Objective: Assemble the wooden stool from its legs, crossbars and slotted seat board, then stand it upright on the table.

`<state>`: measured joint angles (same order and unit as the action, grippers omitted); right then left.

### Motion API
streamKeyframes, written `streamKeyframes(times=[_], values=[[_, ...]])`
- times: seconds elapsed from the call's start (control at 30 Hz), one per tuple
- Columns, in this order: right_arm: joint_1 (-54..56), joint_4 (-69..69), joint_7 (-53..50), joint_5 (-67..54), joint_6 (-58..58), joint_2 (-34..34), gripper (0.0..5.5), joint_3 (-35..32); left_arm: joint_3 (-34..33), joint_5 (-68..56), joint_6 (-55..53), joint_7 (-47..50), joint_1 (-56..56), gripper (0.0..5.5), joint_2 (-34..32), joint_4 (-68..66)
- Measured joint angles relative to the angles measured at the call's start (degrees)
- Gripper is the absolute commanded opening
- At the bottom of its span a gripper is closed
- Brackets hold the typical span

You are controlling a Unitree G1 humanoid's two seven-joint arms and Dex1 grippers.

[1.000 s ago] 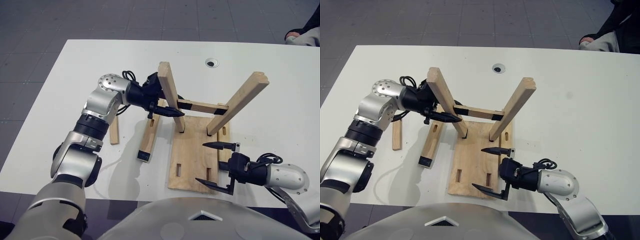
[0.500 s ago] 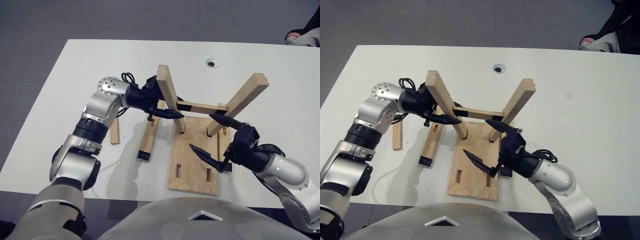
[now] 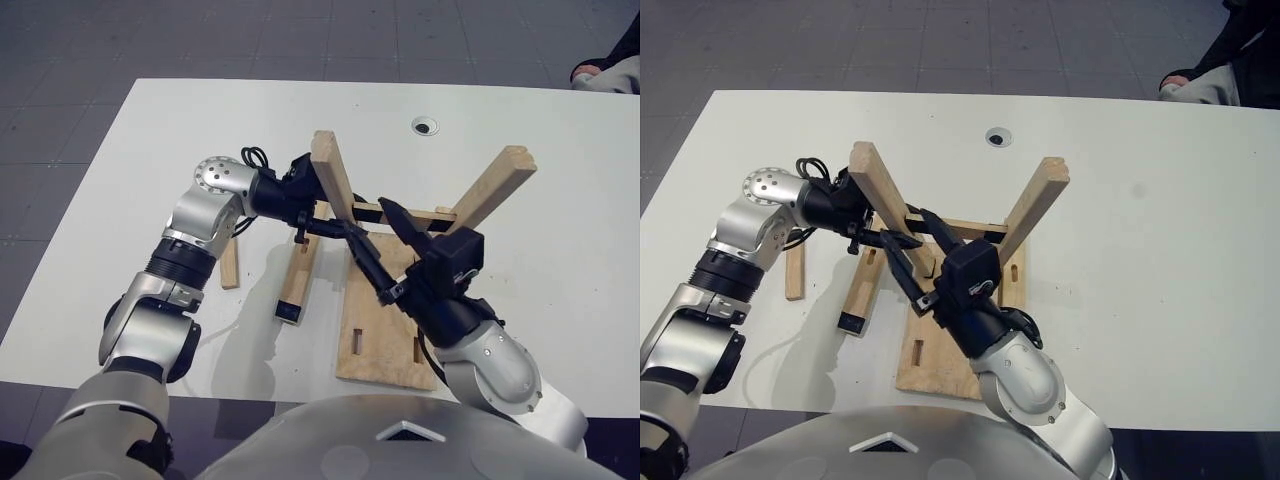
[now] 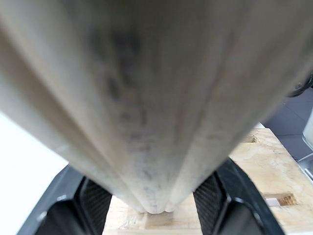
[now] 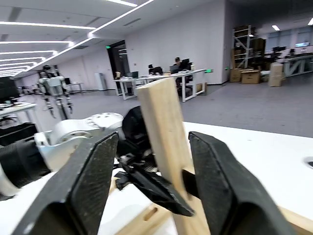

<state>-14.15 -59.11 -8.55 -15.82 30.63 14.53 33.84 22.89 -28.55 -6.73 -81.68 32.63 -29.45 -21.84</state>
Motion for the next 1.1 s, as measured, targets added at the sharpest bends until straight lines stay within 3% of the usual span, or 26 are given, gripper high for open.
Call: streamKeyframes(times=[0.03, 0.33, 0.6, 0.8, 1.1], values=[[0.1, -0.3, -1.7, 1.1, 0.9, -0.2, 1.78, -0.2, 0.0, 0.0, 0.0, 0.1, -0.1, 2.05, 0.0, 0.1], [13.4, 6.5, -13.4, 15.7, 18.0, -12.3, 1.78, -2.4, -0.1, -0.4, 0.1, 1.2, -1.1, 2.05, -0.3, 1.5], [21.8, 10.5, -13.9, 19.8, 31.6, -16.2, 1.78, -4.8, -0.1, -0.4, 0.1, 1.7, -1.5, 2.05, -0.4, 2.3], [17.1, 13.3, -14.7, 20.5, 29.3, -14.4, 1.78, -0.9, -0.2, -0.5, 0.1, 2.1, -1.9, 2.05, -0.5, 2.8], [13.8, 14.2, -14.4, 20.0, 23.6, -13.4, 1.78, -0.8, -0.2, -0.5, 0.1, 2.3, -2.2, 2.05, -0.6, 3.1]])
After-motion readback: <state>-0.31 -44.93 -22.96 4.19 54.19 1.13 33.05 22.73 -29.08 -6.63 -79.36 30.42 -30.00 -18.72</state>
